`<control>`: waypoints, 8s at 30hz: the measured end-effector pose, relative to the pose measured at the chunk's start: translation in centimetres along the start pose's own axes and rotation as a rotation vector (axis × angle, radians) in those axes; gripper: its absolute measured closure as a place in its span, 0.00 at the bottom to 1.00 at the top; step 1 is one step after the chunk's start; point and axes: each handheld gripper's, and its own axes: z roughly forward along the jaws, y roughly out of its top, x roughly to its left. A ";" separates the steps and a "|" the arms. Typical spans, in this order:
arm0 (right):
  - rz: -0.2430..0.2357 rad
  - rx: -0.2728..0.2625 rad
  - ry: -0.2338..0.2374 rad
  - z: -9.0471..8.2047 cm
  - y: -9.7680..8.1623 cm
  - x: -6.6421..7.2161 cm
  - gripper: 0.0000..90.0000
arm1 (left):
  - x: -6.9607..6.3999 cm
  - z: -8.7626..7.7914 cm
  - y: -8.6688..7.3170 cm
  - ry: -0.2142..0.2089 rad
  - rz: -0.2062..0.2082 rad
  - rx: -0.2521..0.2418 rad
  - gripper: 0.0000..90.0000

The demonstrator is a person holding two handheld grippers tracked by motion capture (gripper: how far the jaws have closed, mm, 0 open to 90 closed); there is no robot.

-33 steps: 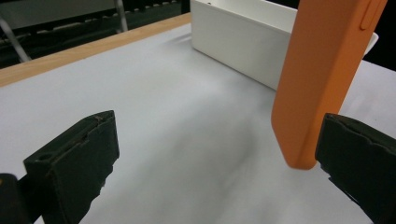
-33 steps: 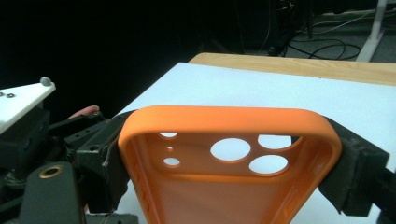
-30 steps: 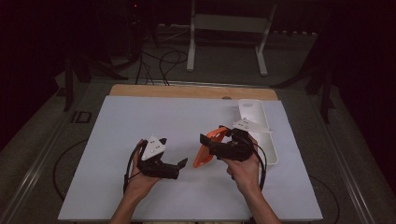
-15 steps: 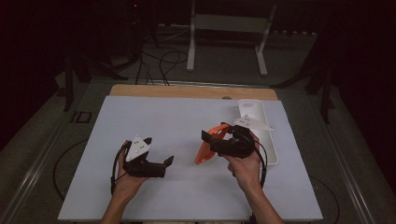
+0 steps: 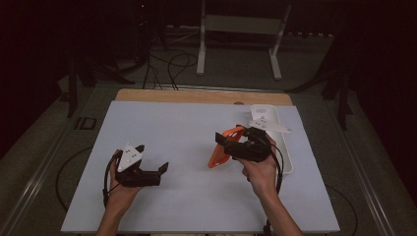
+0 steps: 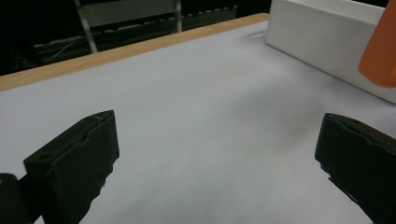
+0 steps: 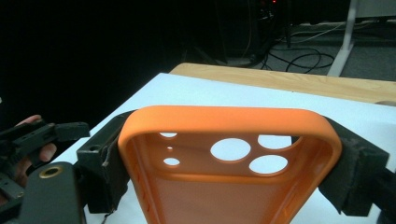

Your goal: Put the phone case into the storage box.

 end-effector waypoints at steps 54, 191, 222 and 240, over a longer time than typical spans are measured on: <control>-0.013 0.006 -0.116 2.2 3.5 -2.8 0.18 | 2.0 -2.1 -4.2 0.026 0.002 -0.019 0.01; 0.018 -0.029 -0.504 3.7 8.8 -15.1 0.18 | 1.9 -2.3 -4.2 0.027 -0.001 -0.026 0.00; 0.004 0.006 -0.536 4.9 8.0 -15.9 0.18 | 2.0 -2.5 -4.2 0.029 0.001 -0.029 0.00; 0.010 0.034 -0.544 5.9 7.2 -16.6 0.18 | 2.1 -2.6 -4.2 0.032 -0.006 -0.033 0.00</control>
